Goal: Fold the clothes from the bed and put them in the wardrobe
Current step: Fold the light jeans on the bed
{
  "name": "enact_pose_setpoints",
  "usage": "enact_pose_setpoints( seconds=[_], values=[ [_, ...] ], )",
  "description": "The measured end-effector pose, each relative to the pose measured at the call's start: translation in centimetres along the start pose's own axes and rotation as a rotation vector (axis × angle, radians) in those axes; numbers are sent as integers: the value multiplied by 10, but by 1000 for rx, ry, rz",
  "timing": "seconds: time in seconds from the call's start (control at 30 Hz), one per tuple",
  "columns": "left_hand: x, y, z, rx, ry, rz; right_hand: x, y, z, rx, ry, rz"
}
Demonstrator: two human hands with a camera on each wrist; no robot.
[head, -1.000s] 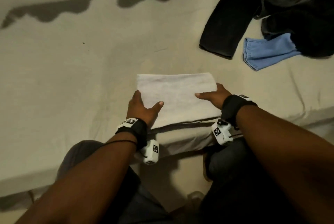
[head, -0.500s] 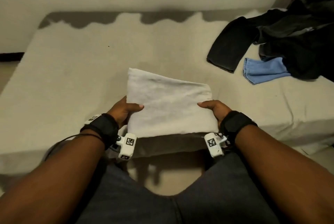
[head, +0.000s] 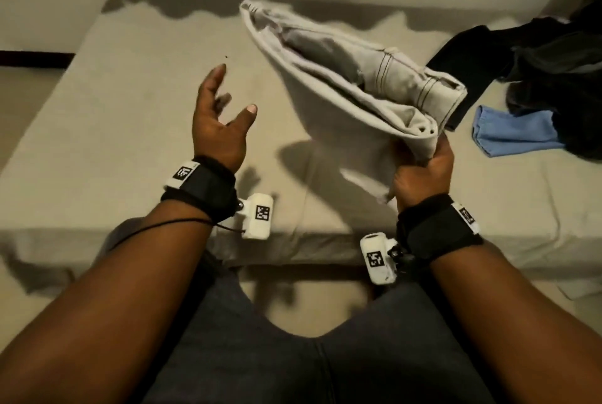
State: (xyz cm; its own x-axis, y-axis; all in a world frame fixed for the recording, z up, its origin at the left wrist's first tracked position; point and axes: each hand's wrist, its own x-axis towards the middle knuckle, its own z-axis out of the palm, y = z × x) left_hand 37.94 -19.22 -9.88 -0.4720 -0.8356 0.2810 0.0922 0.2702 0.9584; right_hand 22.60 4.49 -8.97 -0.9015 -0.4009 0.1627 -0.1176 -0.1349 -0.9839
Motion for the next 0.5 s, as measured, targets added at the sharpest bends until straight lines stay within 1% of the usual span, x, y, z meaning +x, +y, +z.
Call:
enact_pose_setpoints(
  seconds=[0.03,0.07,0.1,0.13,0.17,0.2,0.23,0.27,0.3,0.33,0.37,0.4,0.43,0.5],
  values=[
    [-3,-4,-1,-20,-16,-55,0,1,5,-68,-50,-18],
    [-7,-9,-1,-33,-39,-140,2,7,7,-102,-64,-45],
    [-10,-15,-2,-34,-71,-247,-1,13,7,-359,-55,-228],
    [-13,-20,-2,-29,-118,-374,1,21,6,-473,-161,-405],
    [-16,-25,-4,-5,-180,-514,-1,40,6,-763,-296,-573],
    [-19,-27,-5,38,-260,-656,-8,58,7,-942,-480,-574],
    [-22,-33,-10,110,-346,-771,-16,74,9,-1057,-680,-456],
    [-27,-40,-14,210,-441,-838,-25,88,11,-1193,-824,-342],
    [-32,-49,-18,350,-551,-841,-34,100,15,-1319,-934,-252],
    [-37,-58,-22,516,-662,-779,-41,110,17,-1406,-980,-175],
    [-41,-65,-24,664,-739,-701,-45,114,20,-1475,-961,-143],
    [-45,-69,-23,755,-764,-652,-44,113,25,-1487,-932,-106],
    [-49,-70,-21,783,-758,-625,-41,106,30,-1436,-903,-47],
    [-57,-68,-11,761,-764,-590,-28,93,31,-1222,-793,72]
  ],
)
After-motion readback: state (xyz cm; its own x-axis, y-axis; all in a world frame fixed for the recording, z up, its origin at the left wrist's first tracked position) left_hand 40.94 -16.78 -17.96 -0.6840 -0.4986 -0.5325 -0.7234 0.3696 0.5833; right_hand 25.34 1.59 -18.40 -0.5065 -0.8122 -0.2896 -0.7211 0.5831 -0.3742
